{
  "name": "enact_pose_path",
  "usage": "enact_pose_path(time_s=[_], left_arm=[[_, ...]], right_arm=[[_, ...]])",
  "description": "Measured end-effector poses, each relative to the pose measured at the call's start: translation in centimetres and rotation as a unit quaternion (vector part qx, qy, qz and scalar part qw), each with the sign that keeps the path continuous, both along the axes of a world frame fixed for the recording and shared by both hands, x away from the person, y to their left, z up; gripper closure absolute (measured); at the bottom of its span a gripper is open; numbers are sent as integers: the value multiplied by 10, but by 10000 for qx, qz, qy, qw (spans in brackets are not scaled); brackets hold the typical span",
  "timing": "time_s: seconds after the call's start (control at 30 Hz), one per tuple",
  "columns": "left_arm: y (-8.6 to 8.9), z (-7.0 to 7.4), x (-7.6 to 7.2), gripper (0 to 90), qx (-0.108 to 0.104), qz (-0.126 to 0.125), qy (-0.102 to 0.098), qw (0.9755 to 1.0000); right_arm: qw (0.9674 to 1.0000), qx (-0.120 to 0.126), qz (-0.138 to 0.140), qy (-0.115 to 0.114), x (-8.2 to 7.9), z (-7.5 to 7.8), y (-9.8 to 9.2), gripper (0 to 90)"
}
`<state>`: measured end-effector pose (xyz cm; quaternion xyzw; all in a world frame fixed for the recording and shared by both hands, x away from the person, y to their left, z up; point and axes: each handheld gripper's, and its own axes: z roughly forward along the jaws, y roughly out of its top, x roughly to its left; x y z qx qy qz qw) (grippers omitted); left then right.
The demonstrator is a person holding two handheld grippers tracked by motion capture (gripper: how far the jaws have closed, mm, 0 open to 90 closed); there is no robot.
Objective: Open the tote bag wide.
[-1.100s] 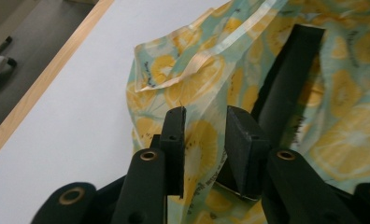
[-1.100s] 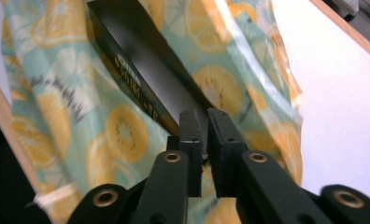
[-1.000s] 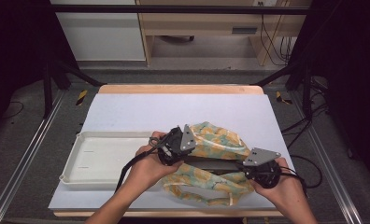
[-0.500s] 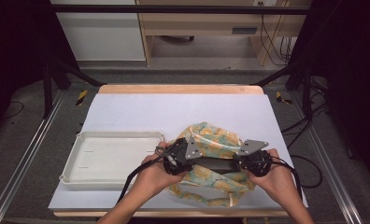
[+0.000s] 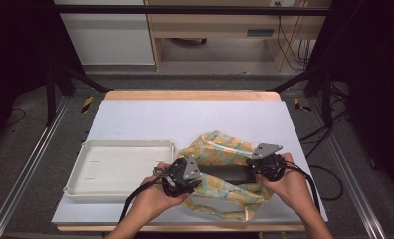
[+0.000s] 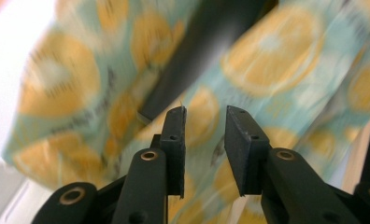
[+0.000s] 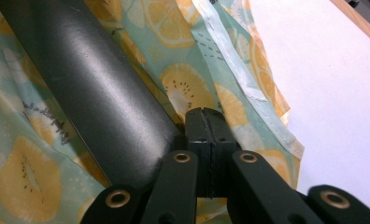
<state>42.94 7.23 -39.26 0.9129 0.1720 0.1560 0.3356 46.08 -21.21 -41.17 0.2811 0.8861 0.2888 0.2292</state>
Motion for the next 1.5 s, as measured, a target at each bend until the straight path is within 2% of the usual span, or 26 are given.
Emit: enact_pose_path(time_s=[0.07,0.1,0.17,0.3,0.4,0.43,0.63,0.7,0.93,1.1,1.27,1.4,1.5], left_arm=[[-4,5,4,760,-201,26,-38,9998],[-7,6,8,822,-252,46,1,9997],[-15,5,16,891,-263,73,62,9996],[-26,0,27,900,-313,175,107,9993],[-30,-7,28,900,-219,139,142,9996],[-30,-12,26,900,-135,109,201,9996],[-17,-26,6,900,273,110,204,9994],[-10,-29,-1,900,259,131,249,9993],[4,-39,-15,900,296,344,99,9989],[6,-51,-15,900,383,547,50,9978],[9,-58,-15,900,307,701,121,9970],[8,-61,-14,900,332,799,141,9961],[6,-64,-14,900,455,824,124,9955]], right_arm=[[10000,-17,20,21,-1,1,0,900],[10000,-18,24,30,-1,0,1,900],[10000,-49,7,49,-1,0,2,900],[10000,-14,11,-5,-2,2,2,900],[10000,40,17,-49,-2,3,0,900],[10000,75,13,-58,-1,4,-1,900],[9998,172,34,-92,1,2,-5,900],[9998,166,32,-79,0,2,-6,900],[9990,392,128,-194,3,2,-13,900],[9971,740,106,-173,12,-3,-25,900],[9951,990,15,-62,22,-16,-39,900],[9949,1007,-27,2,26,-26,-44,900],[9952,973,-62,68,29,-33,-46,900]])
